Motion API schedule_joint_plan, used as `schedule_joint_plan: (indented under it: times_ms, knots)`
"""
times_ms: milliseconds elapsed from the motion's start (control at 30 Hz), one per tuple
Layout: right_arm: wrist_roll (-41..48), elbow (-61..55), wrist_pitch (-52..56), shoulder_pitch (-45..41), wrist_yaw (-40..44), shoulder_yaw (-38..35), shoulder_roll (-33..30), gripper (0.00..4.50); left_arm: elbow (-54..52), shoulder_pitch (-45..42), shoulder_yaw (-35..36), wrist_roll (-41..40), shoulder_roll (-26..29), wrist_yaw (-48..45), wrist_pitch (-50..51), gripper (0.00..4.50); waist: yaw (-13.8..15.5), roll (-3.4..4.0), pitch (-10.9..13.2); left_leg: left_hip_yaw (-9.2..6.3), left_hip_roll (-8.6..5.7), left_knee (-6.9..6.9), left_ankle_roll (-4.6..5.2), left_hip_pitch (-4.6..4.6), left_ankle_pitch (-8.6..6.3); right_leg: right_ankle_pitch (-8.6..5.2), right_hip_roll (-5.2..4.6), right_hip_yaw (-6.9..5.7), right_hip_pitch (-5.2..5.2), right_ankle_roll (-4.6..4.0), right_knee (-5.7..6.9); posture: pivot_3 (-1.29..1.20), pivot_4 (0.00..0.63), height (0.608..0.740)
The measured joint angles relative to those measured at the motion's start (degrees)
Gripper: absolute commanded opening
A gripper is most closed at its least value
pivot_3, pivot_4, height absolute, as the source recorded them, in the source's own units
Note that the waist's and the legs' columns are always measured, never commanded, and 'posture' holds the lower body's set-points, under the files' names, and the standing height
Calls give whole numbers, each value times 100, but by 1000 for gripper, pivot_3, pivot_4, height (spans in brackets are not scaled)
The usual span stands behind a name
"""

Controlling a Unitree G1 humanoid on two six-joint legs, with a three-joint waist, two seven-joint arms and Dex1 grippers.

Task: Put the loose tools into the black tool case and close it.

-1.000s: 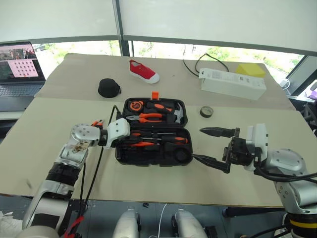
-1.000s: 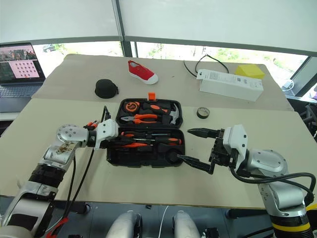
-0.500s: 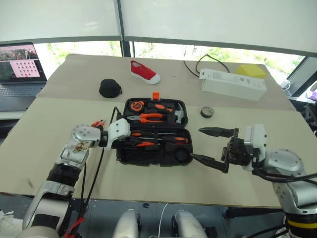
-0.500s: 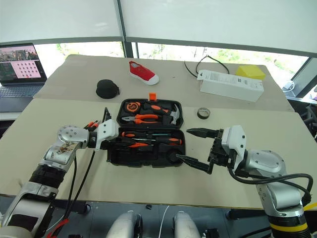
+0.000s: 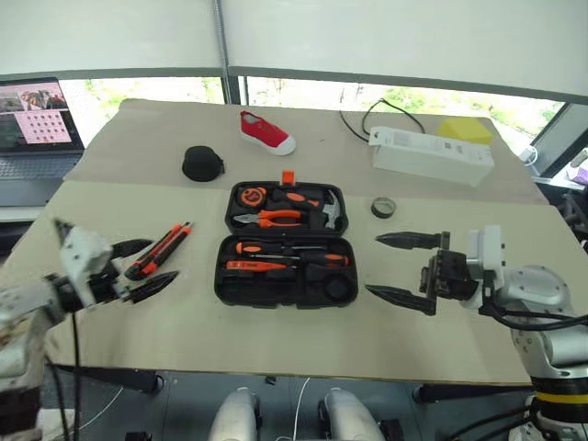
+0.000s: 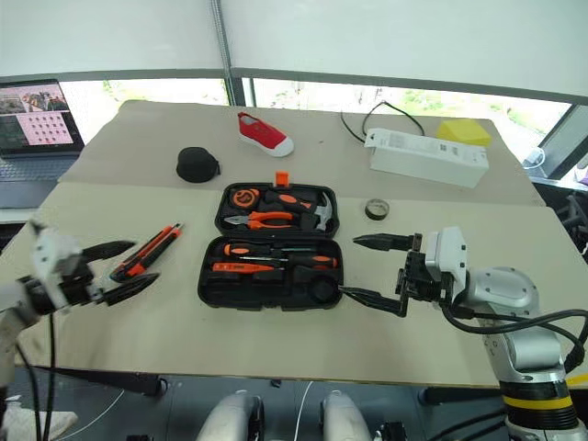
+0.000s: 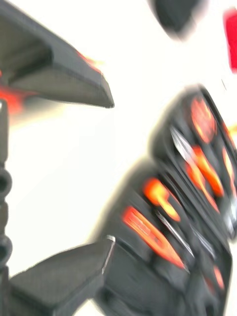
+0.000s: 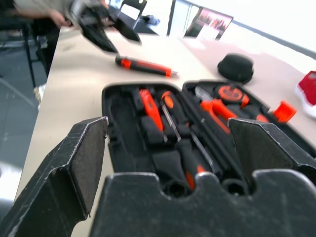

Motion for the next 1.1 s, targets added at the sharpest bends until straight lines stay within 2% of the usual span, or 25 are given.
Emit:
schedule_joint_plan:
  times_ms: [100,200,333,467,600,700,767,967,1100]
  knots:
    - [-240,392,-525,255,41,-77,61,4500,271,696,875,-32,-92,329,-13,4472,30,-7,3,12,-10,1,0,7,0,-1,-16,-12,5,2,0,0,150,740]
    - [-264,459,-739,380,20,-141,165,4500,453,1090,1301,-50,-121,413,-89,4472,26,-7,3,24,-9,0,0,13,0,-1,-19,-11,7,2,-1,0,150,740]
    - [-256,457,-854,489,-76,-158,342,4500,726,1375,1450,-30,-228,615,-105,4472,16,-9,3,35,-8,-6,-1,21,0,-2,-20,-11,10,-1,0,0,150,740]
    - [-153,263,-794,496,-182,-139,398,4500,572,1146,1333,-195,-170,704,227,4472,43,-15,2,38,-8,-6,-1,22,0,-2,-21,-13,11,-1,0,0,150,740]
    - [-93,75,-584,241,-351,-83,442,4500,300,320,618,-241,264,788,833,4472,61,-17,2,41,-9,-6,-2,23,1,-1,-20,-12,11,-2,1,0,150,740]
    - [69,-134,-423,3,-498,37,539,4500,298,-550,-182,30,542,995,1166,4472,42,-16,2,42,-15,-10,-2,23,1,0,-19,-10,12,-1,1,0,150,740]
    - [108,-293,-291,-167,-649,101,661,4500,543,-1285,-748,321,519,1319,1312,4472,23,-17,2,42,-21,-13,-1,15,1,1,-14,-9,5,1,0,0,150,740]
    - [260,-494,-67,-330,-955,259,833,4500,1560,-2421,-1841,889,158,1693,1519,4472,-25,-18,2,41,-21,-28,-2,1,0,0,-4,-2,-13,0,-2,0,150,740]
    - [247,-500,-54,-339,-1058,286,844,4500,1913,-2745,-2104,981,71,1625,1530,3546,0,-19,3,41,-22,-26,-2,-8,1,1,-3,-3,-17,1,-1,0,150,740]
